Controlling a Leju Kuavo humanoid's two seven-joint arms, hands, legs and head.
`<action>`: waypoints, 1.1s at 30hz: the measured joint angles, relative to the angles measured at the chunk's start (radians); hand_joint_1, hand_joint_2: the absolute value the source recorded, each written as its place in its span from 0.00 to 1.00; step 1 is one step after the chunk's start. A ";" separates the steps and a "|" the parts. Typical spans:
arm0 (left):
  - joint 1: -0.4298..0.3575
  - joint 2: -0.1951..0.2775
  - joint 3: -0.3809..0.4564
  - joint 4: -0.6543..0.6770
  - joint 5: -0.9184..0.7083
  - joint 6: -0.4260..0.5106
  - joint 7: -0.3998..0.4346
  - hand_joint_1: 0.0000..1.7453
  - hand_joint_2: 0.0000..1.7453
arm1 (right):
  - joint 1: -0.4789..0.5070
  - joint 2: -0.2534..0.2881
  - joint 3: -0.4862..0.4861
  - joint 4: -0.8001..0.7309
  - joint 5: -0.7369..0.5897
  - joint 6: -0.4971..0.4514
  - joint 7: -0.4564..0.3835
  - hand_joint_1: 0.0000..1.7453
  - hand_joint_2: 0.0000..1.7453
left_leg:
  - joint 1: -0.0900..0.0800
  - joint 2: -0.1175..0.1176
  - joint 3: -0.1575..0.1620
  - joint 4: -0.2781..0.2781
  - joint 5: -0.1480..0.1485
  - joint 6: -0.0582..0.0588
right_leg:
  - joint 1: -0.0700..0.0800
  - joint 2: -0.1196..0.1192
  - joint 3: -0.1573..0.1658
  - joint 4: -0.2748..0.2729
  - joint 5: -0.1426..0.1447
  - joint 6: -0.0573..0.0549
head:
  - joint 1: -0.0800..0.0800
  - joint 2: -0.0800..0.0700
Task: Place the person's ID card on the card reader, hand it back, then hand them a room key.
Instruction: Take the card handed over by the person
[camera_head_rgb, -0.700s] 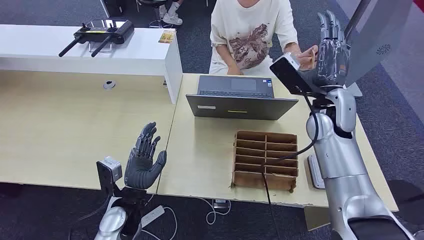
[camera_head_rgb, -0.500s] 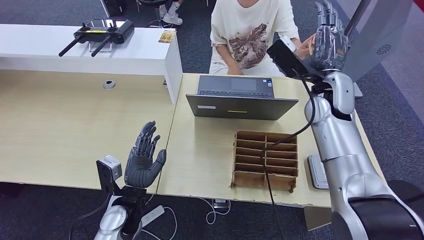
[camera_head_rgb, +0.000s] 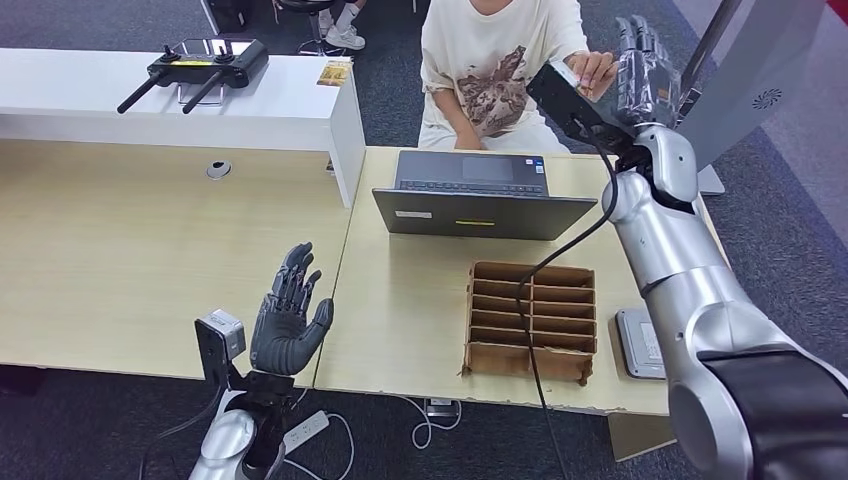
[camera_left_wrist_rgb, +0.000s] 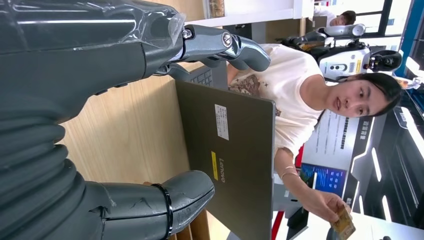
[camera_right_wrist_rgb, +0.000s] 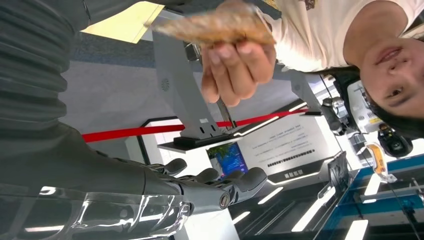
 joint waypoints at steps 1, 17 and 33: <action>0.000 0.000 0.000 0.000 0.000 0.000 0.000 0.00 1.00 | -0.003 0.000 0.000 0.009 0.003 0.000 0.001 0.00 1.00 | 0.000 0.000 0.000 0.000 0.000 0.000 | 0.000 0.000 0.000 0.000 0.000 0.000 | 0.000 0.000; 0.000 0.000 0.000 0.001 0.002 0.000 0.000 0.00 1.00 | -0.023 0.000 -0.006 0.080 0.030 -0.007 -0.001 1.00 1.00 | 0.000 0.000 0.000 0.000 0.000 0.000 | 0.000 0.000 0.000 0.000 0.000 0.000 | 0.000 0.000; 0.000 0.001 0.000 0.001 0.005 0.003 0.000 0.00 1.00 | -0.023 0.000 -0.044 0.083 0.008 -0.024 -0.016 1.00 1.00 | 0.000 0.000 0.000 0.000 0.000 0.000 | 0.000 0.000 0.000 0.000 0.000 0.000 | 0.000 0.000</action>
